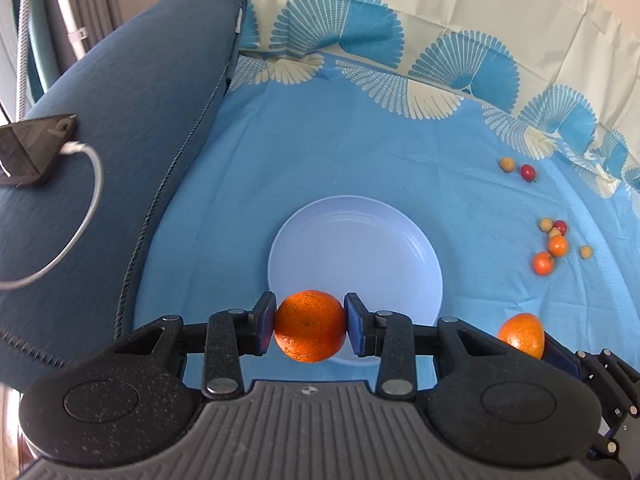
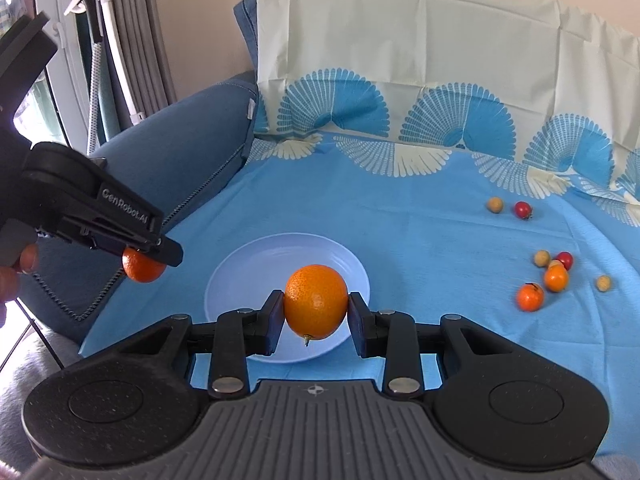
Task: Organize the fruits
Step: 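Carry both held oranges over the pale blue plate, then lower both oranges onto the plate and open both grippers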
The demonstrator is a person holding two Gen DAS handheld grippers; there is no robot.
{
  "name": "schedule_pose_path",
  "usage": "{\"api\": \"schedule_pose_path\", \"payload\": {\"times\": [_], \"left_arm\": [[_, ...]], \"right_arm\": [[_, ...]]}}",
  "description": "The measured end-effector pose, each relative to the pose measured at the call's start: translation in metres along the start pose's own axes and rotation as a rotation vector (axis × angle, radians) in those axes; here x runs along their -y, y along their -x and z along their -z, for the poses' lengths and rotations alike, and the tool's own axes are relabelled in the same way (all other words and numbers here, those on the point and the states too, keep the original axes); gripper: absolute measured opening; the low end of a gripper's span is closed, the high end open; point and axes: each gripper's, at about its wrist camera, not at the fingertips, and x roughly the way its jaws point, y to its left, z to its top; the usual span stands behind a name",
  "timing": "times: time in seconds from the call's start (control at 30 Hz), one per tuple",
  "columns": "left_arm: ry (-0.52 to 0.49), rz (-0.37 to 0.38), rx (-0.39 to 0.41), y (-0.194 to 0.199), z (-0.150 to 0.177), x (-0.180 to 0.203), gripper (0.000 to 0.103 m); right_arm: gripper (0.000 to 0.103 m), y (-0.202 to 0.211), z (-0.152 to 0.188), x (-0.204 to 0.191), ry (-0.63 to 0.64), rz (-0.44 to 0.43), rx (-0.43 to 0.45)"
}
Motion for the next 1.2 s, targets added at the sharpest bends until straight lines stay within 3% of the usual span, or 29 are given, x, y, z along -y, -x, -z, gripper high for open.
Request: {"api": "schedule_pose_path", "payload": {"times": [0.33,0.73,0.77,0.83,0.87,0.9,0.97,1.03,1.2], "left_arm": [[-0.039,-0.045,-0.067,-0.070,-0.024,0.013,0.041],[-0.091,-0.124,-0.146,-0.138,-0.029,0.016,0.043],[-0.094,-0.122,-0.145,-0.140,-0.029,0.016,0.049],[-0.091,-0.116,-0.127,-0.138,-0.030,0.014,0.096],[-0.081,-0.122,-0.093,-0.132,-0.030,0.013,0.102],[-0.074,-0.132,-0.051,-0.125,-0.030,0.011,0.103],[-0.096,-0.134,-0.021,-0.112,-0.030,0.010,0.103],[-0.102,-0.142,-0.015,-0.100,-0.027,0.008,0.103],[-0.070,-0.170,-0.014,-0.057,0.000,-0.003,0.103]], "right_arm": [[0.035,-0.075,-0.011,0.023,0.011,0.003,-0.057],[0.036,-0.136,-0.006,0.014,0.060,0.004,-0.148],[0.036,-0.139,-0.006,0.013,0.067,0.001,-0.154],[0.036,-0.144,-0.007,0.010,0.079,-0.005,-0.163],[0.037,-0.144,-0.008,0.009,0.086,-0.010,-0.161],[0.040,-0.143,-0.009,0.007,0.094,-0.012,-0.154],[0.068,-0.136,-0.014,0.005,0.108,-0.009,-0.136],[0.084,-0.123,-0.018,0.003,0.113,0.003,-0.103],[0.096,-0.078,-0.017,0.000,0.097,0.001,-0.084]]}}
